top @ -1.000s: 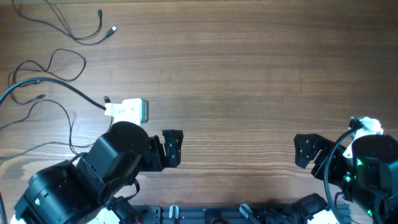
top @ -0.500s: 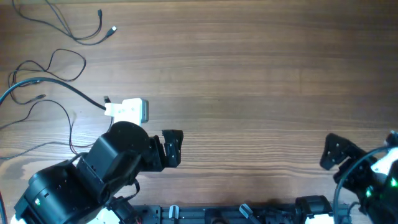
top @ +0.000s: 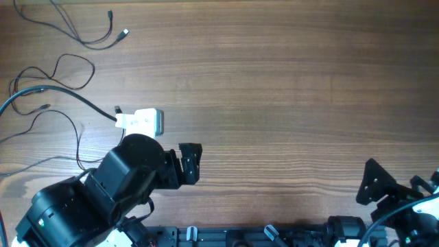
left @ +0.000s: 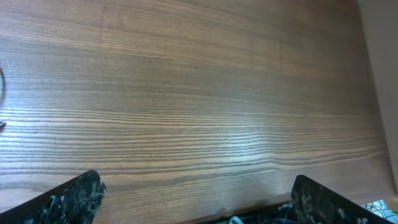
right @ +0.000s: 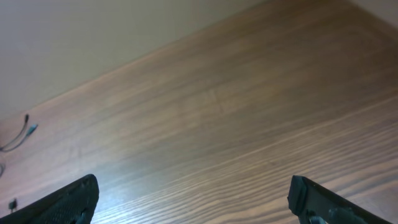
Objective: Untangle cables
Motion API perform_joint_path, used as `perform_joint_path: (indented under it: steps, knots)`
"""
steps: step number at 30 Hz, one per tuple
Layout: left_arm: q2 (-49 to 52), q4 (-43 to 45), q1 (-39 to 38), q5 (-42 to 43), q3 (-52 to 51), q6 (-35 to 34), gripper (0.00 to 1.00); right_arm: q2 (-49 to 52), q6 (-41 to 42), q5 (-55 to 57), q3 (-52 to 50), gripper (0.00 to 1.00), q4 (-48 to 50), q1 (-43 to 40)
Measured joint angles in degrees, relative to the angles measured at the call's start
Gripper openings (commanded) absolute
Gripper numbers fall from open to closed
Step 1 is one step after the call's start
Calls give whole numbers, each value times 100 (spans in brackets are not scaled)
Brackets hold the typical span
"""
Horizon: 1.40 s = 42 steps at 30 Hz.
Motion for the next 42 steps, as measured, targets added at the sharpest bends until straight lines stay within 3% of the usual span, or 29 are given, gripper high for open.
perform_joint_path:
  steps: [3, 10, 16, 30, 37, 42]
  knots:
    - [0, -4, 0, 0, 0, 0, 100, -240, -125, -151, -828, 100, 774, 2]
    - [0, -17, 0, -2, -4, 0, 100, -1261, -1045, -1705, -3672, 100, 3703, 2]
    - [0, -20, 0, 0, -4, 0, 100, -1856, -1191, -2323, -5139, 100, 5016, 0]
    - [0, -22, 0, -2, -4, 0, 100, -2680, -1263, -2483, -7018, 100, 7549, 2]
    - [0, -20, 0, -2, -4, 0, 100, -2691, -1283, -2483, -7407, 100, 8142, 2]
    - [0, -20, 0, -2, -4, 0, 100, -2691, -1305, -2472, -7556, 99, 7982, 2]
